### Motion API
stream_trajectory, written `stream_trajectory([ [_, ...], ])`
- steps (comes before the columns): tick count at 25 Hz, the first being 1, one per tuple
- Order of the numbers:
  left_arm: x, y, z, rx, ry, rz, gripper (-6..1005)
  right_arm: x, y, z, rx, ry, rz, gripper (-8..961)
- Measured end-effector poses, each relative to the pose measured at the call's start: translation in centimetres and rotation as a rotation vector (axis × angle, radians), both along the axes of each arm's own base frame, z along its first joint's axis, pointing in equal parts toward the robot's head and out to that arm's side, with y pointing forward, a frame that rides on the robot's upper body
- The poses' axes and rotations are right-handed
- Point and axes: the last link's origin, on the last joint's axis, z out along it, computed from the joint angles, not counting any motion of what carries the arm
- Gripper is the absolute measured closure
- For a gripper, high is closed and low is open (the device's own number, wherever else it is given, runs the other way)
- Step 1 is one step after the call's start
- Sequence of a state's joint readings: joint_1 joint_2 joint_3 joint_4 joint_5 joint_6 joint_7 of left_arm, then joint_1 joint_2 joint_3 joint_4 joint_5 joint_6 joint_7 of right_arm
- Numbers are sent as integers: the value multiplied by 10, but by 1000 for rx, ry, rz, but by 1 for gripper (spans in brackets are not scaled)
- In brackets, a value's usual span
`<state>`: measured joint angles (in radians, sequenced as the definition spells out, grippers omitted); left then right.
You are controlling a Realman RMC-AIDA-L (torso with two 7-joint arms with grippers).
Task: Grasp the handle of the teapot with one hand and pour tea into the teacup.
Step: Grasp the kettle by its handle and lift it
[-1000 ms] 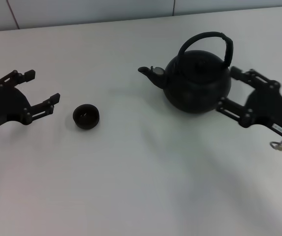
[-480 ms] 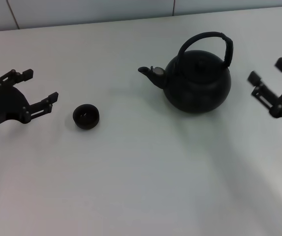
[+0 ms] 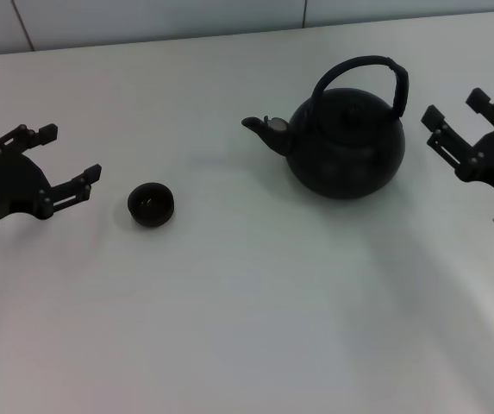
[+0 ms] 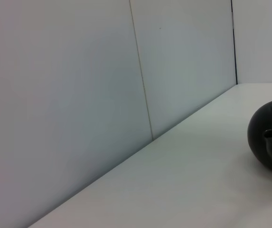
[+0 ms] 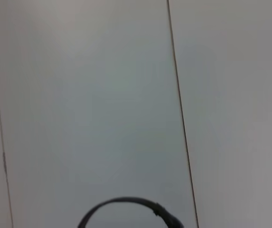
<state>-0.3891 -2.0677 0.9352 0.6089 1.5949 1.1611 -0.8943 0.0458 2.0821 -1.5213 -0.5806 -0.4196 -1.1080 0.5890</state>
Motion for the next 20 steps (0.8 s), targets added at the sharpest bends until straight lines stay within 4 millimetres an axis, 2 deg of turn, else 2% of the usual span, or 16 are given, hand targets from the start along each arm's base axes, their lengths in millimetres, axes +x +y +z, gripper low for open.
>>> stream_trajectory([
  [20, 2, 1, -1, -2, 0, -6, 179, -6, 33, -8, -63, 20, -58, 232],
])
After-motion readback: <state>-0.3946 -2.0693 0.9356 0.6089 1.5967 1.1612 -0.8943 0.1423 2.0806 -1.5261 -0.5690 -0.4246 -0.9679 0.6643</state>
